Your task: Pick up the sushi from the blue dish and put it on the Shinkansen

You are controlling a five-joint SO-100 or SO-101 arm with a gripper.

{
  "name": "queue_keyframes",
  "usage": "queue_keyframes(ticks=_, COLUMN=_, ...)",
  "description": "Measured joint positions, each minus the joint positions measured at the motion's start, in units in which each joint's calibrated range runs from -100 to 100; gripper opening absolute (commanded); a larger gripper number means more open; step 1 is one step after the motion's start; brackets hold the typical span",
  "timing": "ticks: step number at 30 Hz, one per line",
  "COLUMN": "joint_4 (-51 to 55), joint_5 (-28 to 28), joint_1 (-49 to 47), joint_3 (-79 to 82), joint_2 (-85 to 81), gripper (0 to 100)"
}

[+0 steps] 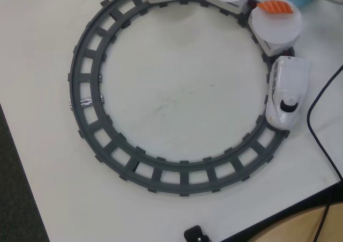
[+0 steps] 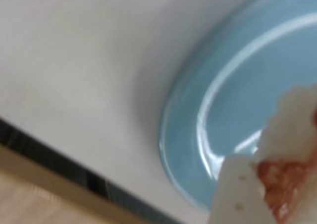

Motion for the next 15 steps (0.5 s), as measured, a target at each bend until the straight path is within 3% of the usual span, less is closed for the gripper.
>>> queue_keyframes(ticks=6, joint_4=5.95, joint_5=-1.46, joint_1=-1.02, joint_3=-10.18, joint_2=0.00, gripper=2)
queue_keyframes(ticks=15, joint_4=6.56, joint_5=-1.62, joint_1=-6.22, joint_3=-14.77, joint_2=0.00, gripper=2)
